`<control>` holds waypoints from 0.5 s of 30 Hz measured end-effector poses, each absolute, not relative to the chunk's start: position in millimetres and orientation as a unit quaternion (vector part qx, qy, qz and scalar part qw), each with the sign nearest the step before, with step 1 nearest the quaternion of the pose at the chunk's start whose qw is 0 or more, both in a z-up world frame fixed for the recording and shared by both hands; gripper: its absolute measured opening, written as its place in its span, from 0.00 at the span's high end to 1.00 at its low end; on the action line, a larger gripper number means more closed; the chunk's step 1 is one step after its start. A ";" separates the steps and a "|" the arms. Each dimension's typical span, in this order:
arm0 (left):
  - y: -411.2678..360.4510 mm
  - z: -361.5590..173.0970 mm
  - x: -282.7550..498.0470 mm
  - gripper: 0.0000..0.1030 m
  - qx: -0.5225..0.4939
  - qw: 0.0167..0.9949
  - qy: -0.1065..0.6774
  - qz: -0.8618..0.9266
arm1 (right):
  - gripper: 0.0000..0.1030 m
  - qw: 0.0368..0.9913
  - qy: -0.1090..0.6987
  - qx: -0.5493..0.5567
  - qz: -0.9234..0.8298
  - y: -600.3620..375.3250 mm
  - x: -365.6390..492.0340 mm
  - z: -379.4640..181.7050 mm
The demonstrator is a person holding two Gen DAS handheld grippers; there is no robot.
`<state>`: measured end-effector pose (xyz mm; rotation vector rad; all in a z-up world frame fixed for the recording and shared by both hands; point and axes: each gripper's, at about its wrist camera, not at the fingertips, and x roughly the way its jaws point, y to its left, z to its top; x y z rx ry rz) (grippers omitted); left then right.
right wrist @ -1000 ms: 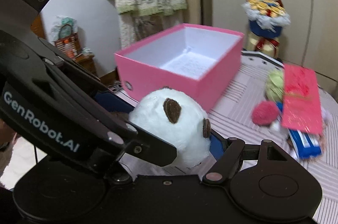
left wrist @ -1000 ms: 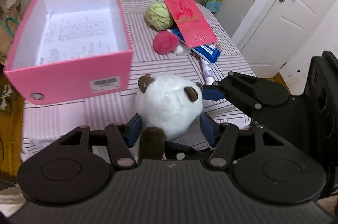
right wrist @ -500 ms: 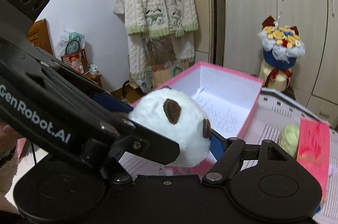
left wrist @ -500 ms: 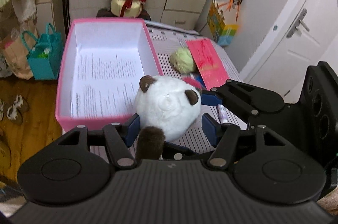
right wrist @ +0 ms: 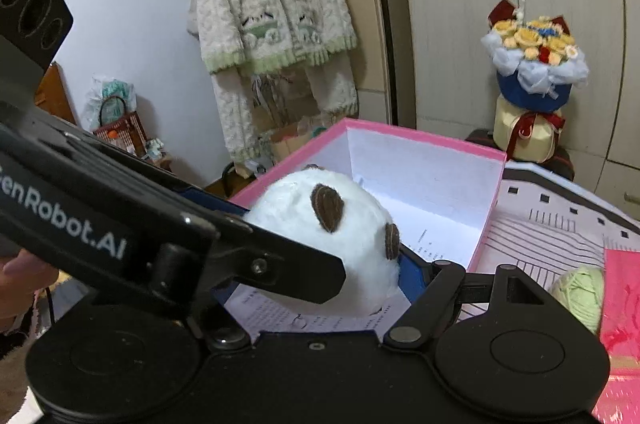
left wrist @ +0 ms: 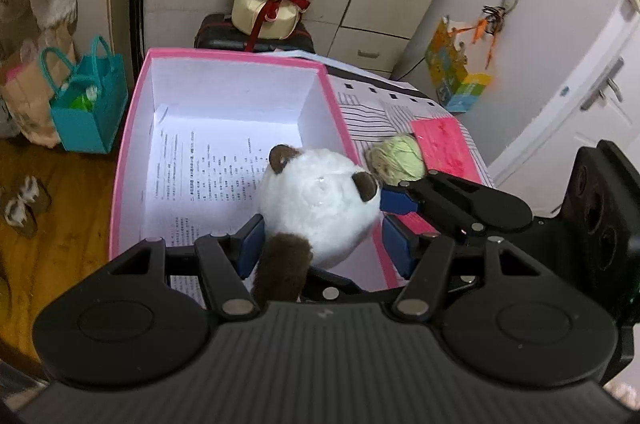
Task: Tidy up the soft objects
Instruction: 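Lift the plush toy with the left gripper and carry it over the pink box, then lower the plush toy into the pink box and open the left gripper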
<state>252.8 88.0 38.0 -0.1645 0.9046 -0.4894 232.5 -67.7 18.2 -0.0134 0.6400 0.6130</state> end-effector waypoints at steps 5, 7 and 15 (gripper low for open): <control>93.8 6.4 277.6 0.41 -0.107 0.849 0.462 -0.232 | 0.21 0.888 0.341 -0.068 0.300 -54.1 254.6 0.2; 96.8 -5.2 284.6 0.41 -0.120 0.843 0.469 -0.237 | 0.21 0.883 0.347 -0.107 0.298 -46.4 259.8 -5.4; 99.2 -19.9 295.5 0.43 -0.136 0.830 0.481 -0.246 | 0.21 0.874 0.358 -0.154 0.290 -40.4 265.1 -8.7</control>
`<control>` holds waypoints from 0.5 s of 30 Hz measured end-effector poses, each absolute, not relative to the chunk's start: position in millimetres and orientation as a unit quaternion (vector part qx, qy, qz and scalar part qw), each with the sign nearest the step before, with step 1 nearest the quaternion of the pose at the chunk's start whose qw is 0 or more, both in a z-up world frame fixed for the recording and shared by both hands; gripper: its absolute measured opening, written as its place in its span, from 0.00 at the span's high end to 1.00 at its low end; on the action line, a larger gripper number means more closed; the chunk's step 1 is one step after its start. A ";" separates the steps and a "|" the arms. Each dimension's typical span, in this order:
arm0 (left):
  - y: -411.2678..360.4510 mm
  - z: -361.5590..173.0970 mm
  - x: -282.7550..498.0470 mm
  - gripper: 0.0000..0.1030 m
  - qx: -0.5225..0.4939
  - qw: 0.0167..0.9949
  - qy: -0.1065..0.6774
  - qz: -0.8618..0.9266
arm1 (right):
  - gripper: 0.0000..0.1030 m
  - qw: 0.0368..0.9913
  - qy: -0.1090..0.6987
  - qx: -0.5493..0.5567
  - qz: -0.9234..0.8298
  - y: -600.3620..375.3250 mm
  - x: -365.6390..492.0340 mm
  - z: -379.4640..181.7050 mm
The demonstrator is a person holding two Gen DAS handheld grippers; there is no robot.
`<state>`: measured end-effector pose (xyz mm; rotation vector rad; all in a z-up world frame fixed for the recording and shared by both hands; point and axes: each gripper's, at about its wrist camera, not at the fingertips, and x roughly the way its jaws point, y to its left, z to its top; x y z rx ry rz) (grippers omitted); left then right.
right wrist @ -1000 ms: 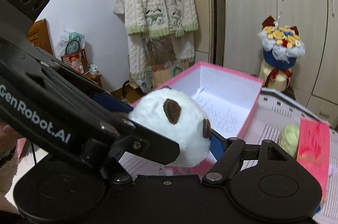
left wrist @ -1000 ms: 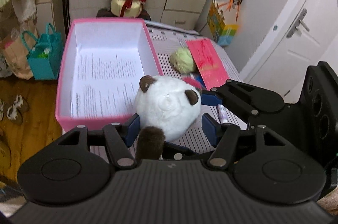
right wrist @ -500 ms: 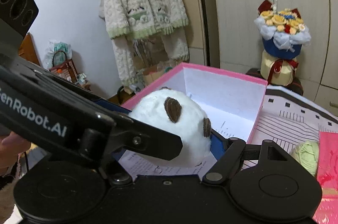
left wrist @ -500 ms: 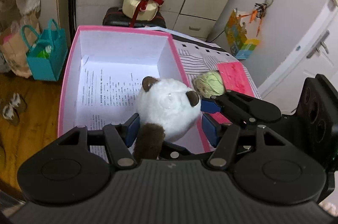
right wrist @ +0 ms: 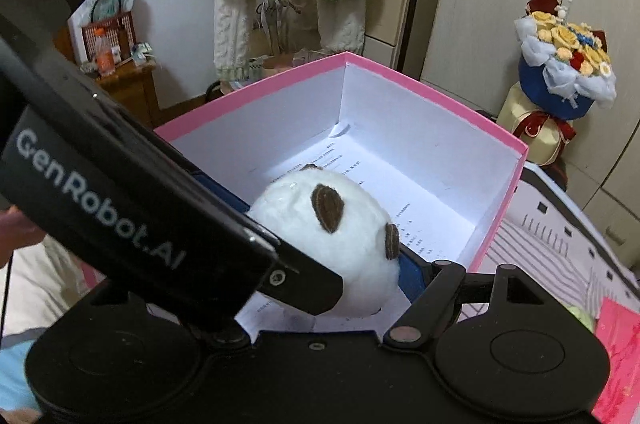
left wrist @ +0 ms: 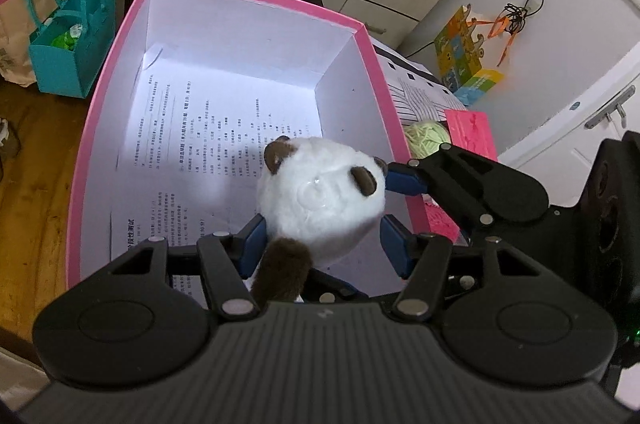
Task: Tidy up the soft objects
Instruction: 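Lower the plush toy into the pink box and open the left gripper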
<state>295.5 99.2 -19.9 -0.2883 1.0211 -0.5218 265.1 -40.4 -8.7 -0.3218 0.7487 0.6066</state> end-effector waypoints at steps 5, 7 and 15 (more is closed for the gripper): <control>98.5 -27.7 298.9 0.44 -0.144 0.827 0.485 -0.247 | 0.20 0.871 0.362 -0.176 0.281 -38.8 266.4 -11.5; 96.9 -31.2 298.8 0.44 -0.144 0.826 0.486 -0.245 | 0.20 0.871 0.360 -0.186 0.278 -37.0 266.5 -12.9; 90.6 -24.4 285.0 0.40 -0.080 0.858 0.458 -0.219 | 0.19 0.875 0.347 -0.208 0.266 -34.0 253.4 -11.4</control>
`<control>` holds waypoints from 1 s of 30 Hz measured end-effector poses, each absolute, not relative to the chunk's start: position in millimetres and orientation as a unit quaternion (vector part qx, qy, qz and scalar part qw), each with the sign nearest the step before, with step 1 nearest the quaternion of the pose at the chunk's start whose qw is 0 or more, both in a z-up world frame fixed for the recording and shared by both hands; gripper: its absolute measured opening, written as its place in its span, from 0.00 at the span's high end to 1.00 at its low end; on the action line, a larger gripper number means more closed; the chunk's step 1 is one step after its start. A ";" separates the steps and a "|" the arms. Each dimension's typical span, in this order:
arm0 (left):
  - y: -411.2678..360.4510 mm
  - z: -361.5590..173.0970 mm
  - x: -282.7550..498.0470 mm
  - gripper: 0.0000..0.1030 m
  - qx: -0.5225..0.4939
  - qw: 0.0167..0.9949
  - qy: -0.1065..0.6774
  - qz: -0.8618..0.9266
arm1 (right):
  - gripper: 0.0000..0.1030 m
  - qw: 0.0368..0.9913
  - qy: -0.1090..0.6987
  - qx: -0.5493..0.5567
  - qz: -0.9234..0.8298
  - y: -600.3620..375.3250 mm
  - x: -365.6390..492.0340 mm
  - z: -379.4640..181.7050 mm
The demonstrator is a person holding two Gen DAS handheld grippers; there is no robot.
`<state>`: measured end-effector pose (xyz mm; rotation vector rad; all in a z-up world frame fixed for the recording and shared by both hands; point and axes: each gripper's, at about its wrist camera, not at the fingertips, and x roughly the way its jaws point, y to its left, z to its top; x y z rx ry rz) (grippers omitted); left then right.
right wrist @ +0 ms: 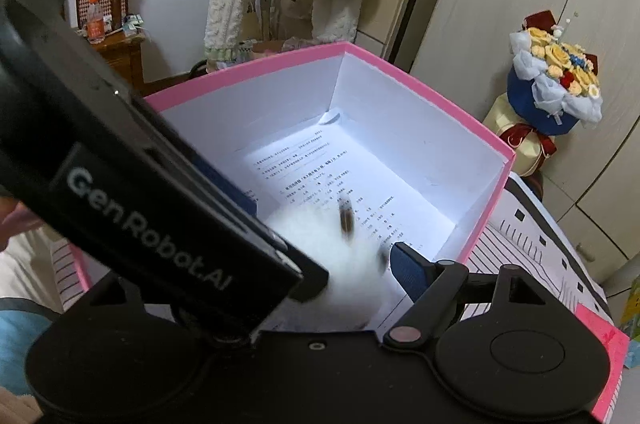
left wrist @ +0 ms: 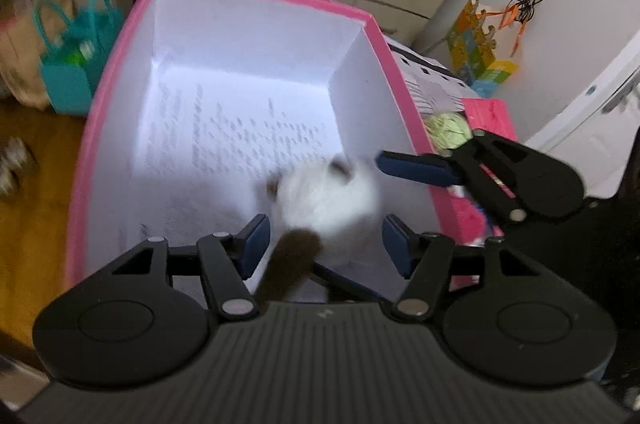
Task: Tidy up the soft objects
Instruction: 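Lower the plush toy into the pink box and open the left gripper, then move the left tool to the pink envelope and grasp its end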
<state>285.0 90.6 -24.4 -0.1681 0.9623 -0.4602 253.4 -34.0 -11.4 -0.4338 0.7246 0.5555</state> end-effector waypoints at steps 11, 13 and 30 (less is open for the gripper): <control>93.6 6.6 240.4 0.36 -0.029 0.890 0.406 -0.207 | 0.19 0.895 0.325 -0.168 0.255 -48.1 227.0 10.4; 93.7 12.5 230.5 0.35 -0.024 0.893 0.400 -0.208 | 0.19 0.897 0.320 -0.163 0.256 -51.3 220.1 15.4; 83.8 66.0 147.0 0.28 0.020 0.909 0.349 -0.227 | 0.19 0.917 0.282 -0.133 0.247 -90.1 151.7 57.5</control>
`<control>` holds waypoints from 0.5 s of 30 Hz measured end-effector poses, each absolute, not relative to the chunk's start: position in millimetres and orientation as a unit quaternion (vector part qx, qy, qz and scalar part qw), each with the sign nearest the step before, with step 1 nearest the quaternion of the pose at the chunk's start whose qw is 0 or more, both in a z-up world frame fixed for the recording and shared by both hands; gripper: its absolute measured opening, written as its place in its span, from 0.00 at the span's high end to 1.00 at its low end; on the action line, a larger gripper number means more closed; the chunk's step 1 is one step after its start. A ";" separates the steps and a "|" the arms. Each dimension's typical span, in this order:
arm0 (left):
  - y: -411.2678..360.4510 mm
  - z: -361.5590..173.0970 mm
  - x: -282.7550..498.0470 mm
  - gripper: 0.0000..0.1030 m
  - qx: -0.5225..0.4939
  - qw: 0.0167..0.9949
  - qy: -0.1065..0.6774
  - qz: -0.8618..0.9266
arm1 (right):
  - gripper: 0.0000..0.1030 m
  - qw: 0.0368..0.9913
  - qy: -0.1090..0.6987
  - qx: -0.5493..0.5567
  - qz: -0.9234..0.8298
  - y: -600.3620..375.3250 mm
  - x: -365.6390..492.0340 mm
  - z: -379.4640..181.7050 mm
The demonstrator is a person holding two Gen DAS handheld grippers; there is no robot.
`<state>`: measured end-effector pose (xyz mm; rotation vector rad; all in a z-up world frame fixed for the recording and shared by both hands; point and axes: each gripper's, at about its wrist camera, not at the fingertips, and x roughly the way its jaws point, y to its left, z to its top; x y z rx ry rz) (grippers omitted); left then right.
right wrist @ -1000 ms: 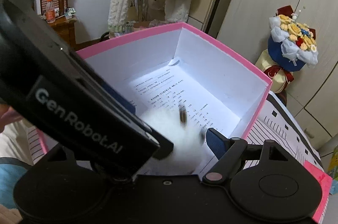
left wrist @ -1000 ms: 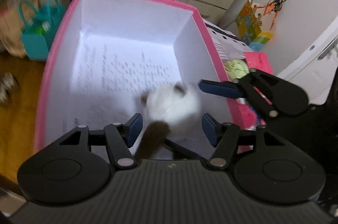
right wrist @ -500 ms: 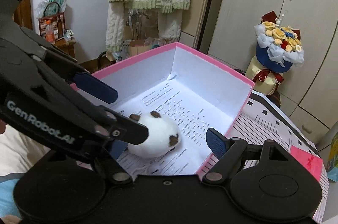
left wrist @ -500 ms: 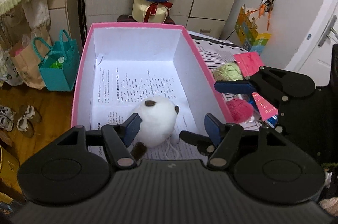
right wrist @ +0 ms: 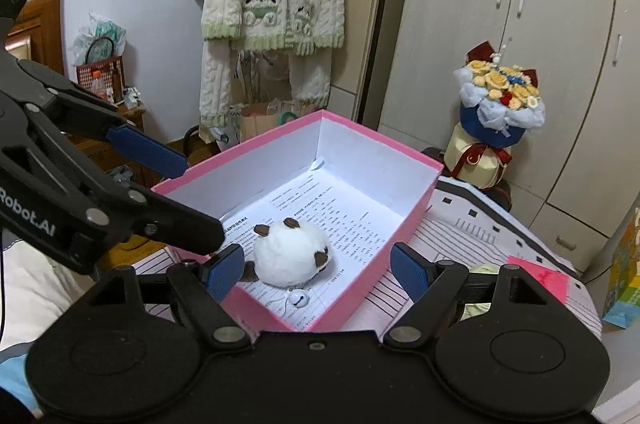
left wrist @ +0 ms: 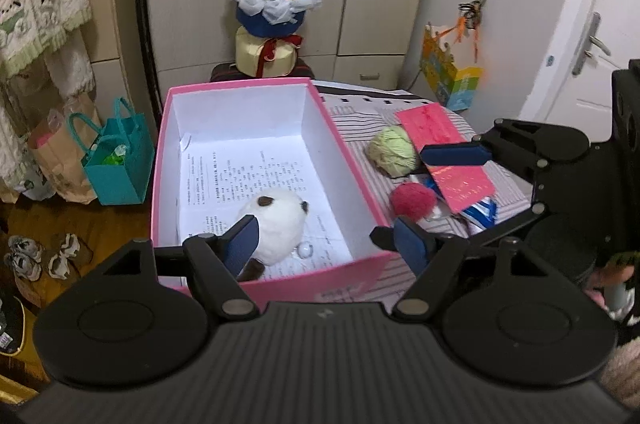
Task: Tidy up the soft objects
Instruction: 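Move the left tool to the pink envelope and grasp its end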
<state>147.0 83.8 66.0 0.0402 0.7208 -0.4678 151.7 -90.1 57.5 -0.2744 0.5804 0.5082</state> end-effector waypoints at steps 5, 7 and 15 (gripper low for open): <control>73.3 77.7 122.2 0.27 0.033 0.911 0.333 -0.240 | 0.18 0.925 0.261 -0.123 0.246 -118.9 122.4 69.6; 67.6 80.4 115.0 0.27 0.034 0.910 0.331 -0.249 | 0.18 0.929 0.254 -0.114 0.243 -134.7 109.9 72.6; 27.2 81.9 100.0 0.27 0.063 0.894 0.326 -0.301 | 0.17 0.945 0.244 -0.092 0.195 -197.6 82.8 68.0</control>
